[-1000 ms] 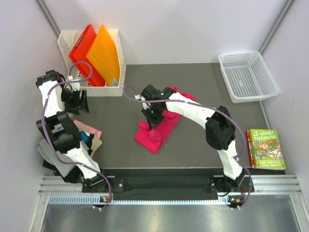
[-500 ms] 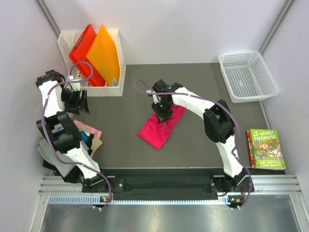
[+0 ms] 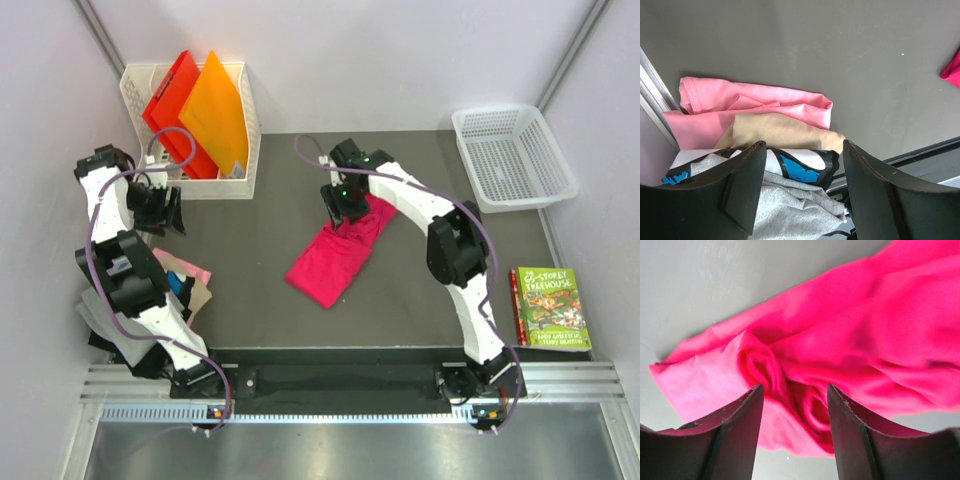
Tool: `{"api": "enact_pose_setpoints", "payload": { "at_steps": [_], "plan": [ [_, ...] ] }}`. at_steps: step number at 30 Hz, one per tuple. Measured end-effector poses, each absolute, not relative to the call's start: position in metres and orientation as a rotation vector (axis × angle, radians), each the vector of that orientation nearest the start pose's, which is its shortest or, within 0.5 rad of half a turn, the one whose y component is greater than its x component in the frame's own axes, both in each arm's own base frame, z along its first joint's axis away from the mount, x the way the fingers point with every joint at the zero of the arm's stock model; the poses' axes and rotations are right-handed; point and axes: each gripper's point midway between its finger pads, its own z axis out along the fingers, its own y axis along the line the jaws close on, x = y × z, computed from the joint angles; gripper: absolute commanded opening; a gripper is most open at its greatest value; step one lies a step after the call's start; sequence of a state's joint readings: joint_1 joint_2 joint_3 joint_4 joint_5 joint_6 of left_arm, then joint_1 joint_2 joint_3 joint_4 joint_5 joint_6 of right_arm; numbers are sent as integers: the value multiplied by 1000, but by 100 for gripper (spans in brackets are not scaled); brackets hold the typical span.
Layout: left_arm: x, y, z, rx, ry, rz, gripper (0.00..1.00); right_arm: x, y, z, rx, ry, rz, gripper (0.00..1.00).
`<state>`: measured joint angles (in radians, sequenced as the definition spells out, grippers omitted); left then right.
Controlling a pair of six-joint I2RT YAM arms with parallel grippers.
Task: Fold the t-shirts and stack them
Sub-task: Fold the folded rectangular tshirt in 1/3 of the way
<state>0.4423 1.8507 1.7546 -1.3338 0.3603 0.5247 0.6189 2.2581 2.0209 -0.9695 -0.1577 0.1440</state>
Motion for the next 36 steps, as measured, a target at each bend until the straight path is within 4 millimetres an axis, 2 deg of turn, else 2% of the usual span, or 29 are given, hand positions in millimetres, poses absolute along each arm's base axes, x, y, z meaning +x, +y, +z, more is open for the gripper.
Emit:
{"api": "enact_pose_setpoints", "payload": {
  "at_steps": [5, 9, 12, 14, 17, 19, 20, 22, 27, 30, 33, 36],
  "plan": [
    [327, 106, 156, 162, 2819, -372, 68, 406, 286, 120, -586, 2641, 332, 51],
    [328, 105, 156, 169, 2820, -372, 68, 410, 276, 161, -536, 2548, 336, 49],
    [327, 105, 156, 170, 2821, -372, 68, 387, 286, 182, -572, 2502, 402, 48],
    [327, 105, 156, 170, 2821, -372, 68, 368, 299, 186, -627, 2484, 444, 45],
    [327, 105, 156, 169, 2821, -373, 68, 327, 337, 173, -776, 2483, 516, 39],
    [327, 105, 156, 169, 2821, -373, 67, 302, 354, 154, -855, 2518, 558, 37],
    [327, 105, 156, 169, 2821, -373, 67, 293, 361, 146, -883, 2538, 575, 34],
    [327, 105, 156, 169, 2822, -372, 67, 286, 368, 129, -902, 2577, 596, 32],
    [326, 106, 156, 170, 2825, -359, 67, 307, 367, 98, -801, 2643, 667, 30],
    [325, 109, 159, 176, 2826, -331, 67, 324, 356, 79, -704, 2687, 731, 30],
    [323, 111, 165, 184, 2817, -299, 67, 342, 352, 60, -616, 2718, 846, 32],
    [321, 112, 170, 187, 2808, -270, 67, 349, 355, 41, -559, 2747, 993, 33]
  ]
}}
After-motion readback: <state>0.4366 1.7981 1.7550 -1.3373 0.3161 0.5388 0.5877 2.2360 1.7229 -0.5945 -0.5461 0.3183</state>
